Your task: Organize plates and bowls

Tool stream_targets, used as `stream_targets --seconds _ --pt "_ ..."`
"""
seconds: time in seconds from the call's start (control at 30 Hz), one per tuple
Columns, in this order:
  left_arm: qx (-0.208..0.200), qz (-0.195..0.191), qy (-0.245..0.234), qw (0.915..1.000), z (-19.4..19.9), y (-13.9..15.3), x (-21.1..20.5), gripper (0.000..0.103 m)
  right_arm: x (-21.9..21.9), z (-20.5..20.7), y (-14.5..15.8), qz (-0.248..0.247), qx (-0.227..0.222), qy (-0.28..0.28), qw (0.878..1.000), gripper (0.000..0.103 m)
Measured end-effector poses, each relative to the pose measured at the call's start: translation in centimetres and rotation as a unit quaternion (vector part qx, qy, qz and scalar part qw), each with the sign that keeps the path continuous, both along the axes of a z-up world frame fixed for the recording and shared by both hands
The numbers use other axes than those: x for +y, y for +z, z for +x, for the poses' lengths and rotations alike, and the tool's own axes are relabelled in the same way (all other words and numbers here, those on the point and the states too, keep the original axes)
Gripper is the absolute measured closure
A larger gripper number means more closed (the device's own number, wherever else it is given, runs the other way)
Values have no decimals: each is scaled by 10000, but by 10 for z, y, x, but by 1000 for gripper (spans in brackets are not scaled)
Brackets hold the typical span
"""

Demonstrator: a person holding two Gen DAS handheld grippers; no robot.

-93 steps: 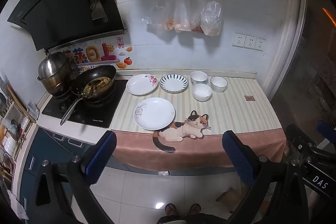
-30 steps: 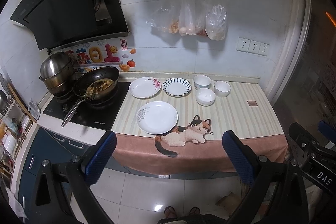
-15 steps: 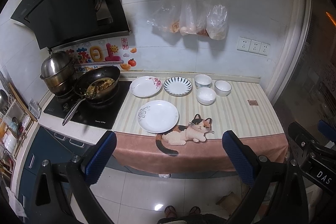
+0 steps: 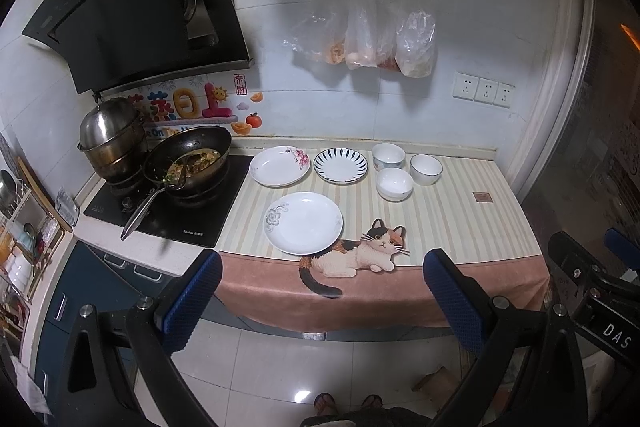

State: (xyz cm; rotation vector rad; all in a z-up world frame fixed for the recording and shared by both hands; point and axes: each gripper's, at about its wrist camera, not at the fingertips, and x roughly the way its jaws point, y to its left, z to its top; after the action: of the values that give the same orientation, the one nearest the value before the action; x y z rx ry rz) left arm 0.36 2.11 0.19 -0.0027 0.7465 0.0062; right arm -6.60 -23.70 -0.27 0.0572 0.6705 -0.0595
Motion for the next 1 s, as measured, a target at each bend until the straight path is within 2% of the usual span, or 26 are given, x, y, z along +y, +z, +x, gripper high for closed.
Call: stream_targets --seconds 0.3,0.43,0.5,0.6,0.77,0.87,1.0 --pt "-49 23 -27 10000 3 -3 6 0 4 3 -1 54 -12 12 10000 0" --pt "-281 65 60 9996 21 -14 23 0 8 17 -14 408 -140 255 9987 0" --pt "-310 159 206 9992 41 -25 33 0 11 32 -28 490 -49 347 9982 0" --pt "-136 270 449 9985 76 -46 50 0 14 71 -58 776 359 550 9948 0" --pt "486 199 752 9958 151 -104 84 0 21 161 -127 921 1045 745 9874 0" --pt "958 192 867 9914 203 -148 102 0 28 222 -175 982 1369 915 9814 0" --pt "1665 82 1016 9808 272 -215 122 2 43 310 -249 1195 2000 1221 9648 1"
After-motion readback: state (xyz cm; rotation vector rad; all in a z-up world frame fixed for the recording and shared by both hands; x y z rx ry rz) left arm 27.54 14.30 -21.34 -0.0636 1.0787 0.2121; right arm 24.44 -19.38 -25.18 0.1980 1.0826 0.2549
